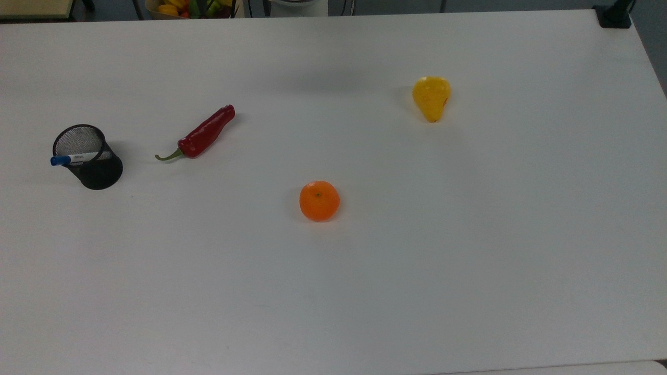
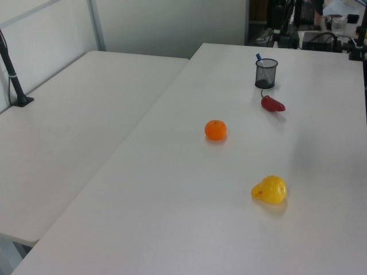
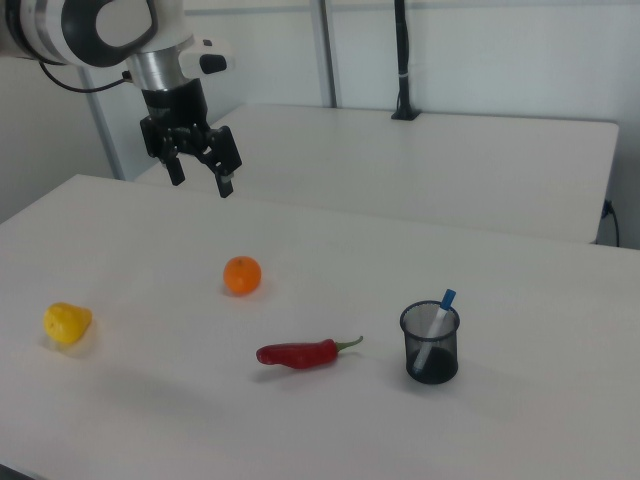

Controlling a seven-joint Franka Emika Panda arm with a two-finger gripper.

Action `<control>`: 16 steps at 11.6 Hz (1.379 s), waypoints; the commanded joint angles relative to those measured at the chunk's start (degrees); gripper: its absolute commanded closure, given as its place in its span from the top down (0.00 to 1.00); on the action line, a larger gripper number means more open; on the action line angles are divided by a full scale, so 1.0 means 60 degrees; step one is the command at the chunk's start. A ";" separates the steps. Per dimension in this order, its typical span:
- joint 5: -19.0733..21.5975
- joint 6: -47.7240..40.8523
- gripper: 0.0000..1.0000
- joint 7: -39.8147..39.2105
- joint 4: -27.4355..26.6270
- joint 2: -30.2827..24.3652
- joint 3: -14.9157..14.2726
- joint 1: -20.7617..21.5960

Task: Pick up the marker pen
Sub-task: 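Move the open gripper over the black mesh cup toward the marker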

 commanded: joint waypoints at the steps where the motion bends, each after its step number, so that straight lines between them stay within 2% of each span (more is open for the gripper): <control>1: -0.0126 0.0428 1.00 -0.0041 0.0262 -0.0074 -0.0095 -0.0692; 5: -0.0375 0.2520 1.00 -0.0232 0.0203 0.0524 -0.0095 -0.1863; 8: -0.0637 0.3650 1.00 -0.0145 0.0174 0.1139 -0.0095 -0.2392; 10: -0.0756 0.4499 1.00 -0.0115 0.0159 0.1623 -0.0125 -0.2583; 14: -0.0902 0.5863 1.00 -0.0100 0.0130 0.2634 -0.0563 -0.2628; 16: -0.1252 0.6287 1.00 -0.0086 0.0115 0.3175 -0.0725 -0.2643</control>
